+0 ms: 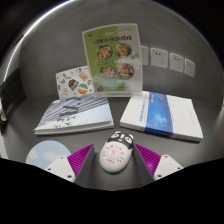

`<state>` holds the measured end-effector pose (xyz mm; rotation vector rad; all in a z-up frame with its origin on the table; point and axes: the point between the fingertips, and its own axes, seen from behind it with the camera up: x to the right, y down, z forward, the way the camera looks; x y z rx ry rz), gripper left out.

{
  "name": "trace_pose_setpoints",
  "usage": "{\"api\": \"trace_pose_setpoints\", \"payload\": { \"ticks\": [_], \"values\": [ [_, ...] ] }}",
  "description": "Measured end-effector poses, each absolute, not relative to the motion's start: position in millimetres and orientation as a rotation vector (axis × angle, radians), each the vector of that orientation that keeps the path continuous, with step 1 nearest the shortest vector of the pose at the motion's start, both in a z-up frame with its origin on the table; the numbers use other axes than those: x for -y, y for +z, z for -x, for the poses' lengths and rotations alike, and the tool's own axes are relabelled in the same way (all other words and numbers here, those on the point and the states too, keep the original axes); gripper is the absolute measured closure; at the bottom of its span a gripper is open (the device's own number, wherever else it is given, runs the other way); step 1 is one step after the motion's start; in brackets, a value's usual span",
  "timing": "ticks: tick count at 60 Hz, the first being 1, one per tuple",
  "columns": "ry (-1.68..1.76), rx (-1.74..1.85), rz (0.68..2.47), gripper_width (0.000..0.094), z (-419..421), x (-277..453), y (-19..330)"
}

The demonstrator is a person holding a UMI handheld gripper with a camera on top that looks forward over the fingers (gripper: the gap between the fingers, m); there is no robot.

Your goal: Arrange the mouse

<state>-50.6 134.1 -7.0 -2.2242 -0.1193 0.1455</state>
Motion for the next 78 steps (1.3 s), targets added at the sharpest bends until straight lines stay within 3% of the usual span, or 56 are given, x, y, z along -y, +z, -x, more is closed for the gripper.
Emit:
{"api": "trace_pose_setpoints", "payload": {
  "ticks": [4, 7, 9, 12, 13, 16, 17, 18, 30, 35, 40, 50, 56, 61, 69, 70, 75, 78],
  "values": [
    [0.083, 0.110, 2.213, 0.0098, 52.9, -141.9, -9.8],
    [0.061, 0.061, 2.210, 0.0187, 53.5, -144.7, -10.3],
    [0.044, 0.036, 2.206, 0.0375, 53.1, -146.1, -10.5],
    [0.038, -0.010, 2.218, 0.0371, 52.7, -145.4, -10.6],
    [0.037, -0.027, 2.221, 0.0432, 52.2, -145.1, -10.4],
    [0.035, -0.064, 2.228, 0.0465, 51.5, -143.1, -9.8],
    [0.033, -0.073, 2.228, 0.0437, 51.5, -141.5, -8.7],
    [0.030, -0.079, 2.230, 0.0489, 52.3, -139.5, -7.1],
    [0.036, 0.002, 2.068, 0.0501, 128.4, -82.3, 76.6],
    [0.063, 0.035, 2.032, 0.0504, 177.5, -55.5, 96.0],
    [0.034, 0.057, 2.032, 0.0505, 210.0, -32.1, 87.2],
    [-0.008, 0.039, 2.154, 0.0507, 223.3, -15.6, 21.1],
    [-0.011, 0.020, 2.222, 0.0494, 216.8, -9.9, -6.7],
    [0.031, -0.002, 2.212, 0.0496, 217.3, -12.5, -6.9],
    [0.077, 0.026, 2.244, 0.0343, 221.7, -10.2, -6.9],
    [0.091, 0.031, 2.249, 0.0249, 222.5, -7.9, -6.4],
    [0.156, 0.035, 2.240, 0.0041, 225.6, 4.9, 3.7],
    [0.179, 0.039, 2.232, 0.0099, 221.3, 17.4, 13.6]
  ]
}}
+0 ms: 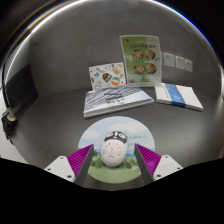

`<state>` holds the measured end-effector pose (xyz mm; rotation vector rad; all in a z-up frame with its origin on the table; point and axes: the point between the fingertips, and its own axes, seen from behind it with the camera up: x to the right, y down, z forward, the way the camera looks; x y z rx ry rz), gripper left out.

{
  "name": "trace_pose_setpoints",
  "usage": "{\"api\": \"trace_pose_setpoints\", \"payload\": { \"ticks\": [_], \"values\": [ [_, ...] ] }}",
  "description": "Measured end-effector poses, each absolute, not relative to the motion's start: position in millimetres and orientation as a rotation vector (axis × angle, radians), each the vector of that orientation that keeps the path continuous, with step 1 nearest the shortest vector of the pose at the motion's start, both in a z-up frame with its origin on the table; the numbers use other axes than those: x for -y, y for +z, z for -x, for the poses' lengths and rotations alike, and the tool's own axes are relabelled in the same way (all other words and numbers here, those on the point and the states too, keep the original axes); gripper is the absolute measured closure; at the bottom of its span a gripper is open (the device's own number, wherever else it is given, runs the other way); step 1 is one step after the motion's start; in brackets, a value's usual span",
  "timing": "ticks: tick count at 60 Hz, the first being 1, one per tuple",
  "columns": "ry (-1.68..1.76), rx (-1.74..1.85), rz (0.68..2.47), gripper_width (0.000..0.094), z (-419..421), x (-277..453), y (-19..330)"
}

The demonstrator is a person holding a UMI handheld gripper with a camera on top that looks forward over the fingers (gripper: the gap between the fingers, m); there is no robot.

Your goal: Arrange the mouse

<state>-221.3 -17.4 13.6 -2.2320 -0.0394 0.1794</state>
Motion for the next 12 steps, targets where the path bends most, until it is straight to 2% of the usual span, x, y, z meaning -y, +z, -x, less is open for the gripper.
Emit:
{"api": "trace_pose_setpoints", "payload": {
  "ticks": [12],
  "values": [
    [0.238, 0.126, 2.195, 0.0088, 181.8, 75.0, 39.6]
  ]
}}
